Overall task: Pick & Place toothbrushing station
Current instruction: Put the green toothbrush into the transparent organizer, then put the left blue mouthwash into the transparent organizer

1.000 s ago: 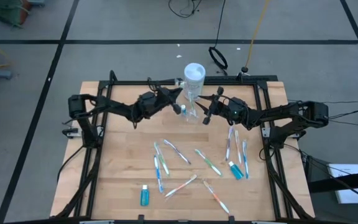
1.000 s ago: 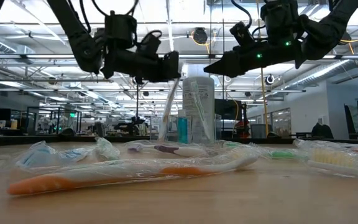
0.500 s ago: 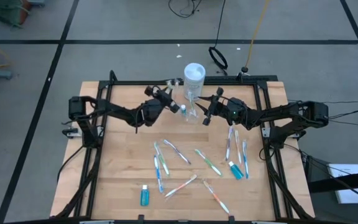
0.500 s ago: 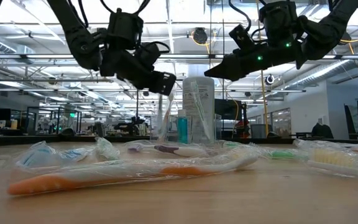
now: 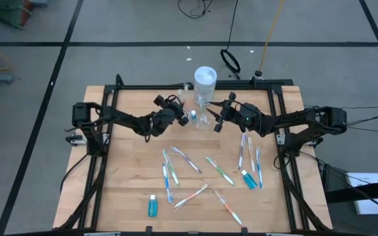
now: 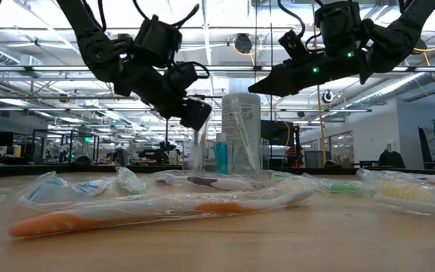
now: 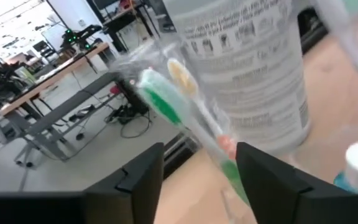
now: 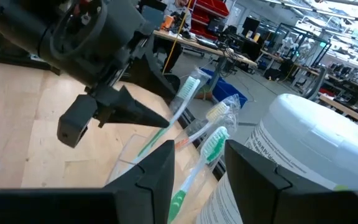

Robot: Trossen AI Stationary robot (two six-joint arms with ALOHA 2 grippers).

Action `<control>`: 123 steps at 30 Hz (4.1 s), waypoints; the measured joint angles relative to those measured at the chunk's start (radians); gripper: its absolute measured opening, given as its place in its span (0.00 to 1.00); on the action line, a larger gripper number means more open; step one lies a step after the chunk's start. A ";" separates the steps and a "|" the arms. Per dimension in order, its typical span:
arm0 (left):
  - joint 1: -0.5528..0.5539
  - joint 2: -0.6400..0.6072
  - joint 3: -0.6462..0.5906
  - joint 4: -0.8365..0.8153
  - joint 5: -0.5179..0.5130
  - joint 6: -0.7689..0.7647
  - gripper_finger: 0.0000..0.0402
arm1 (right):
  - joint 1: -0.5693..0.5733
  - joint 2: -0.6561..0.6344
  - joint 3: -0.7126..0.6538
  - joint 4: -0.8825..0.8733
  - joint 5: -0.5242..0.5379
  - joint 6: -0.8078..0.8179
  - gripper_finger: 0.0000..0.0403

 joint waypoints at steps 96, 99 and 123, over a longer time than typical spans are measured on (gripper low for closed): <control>-0.937 -0.136 0.009 -0.929 0.832 -0.329 0.36 | 0.000 0.000 0.000 0.085 -0.002 0.023 0.33; -0.936 -0.107 0.010 -0.913 0.801 -0.230 0.36 | 0.000 0.000 0.000 0.081 -0.002 0.024 0.33; -0.935 -0.204 0.011 -0.741 0.682 -0.638 0.36 | 0.000 0.000 0.000 0.018 -0.001 0.026 0.33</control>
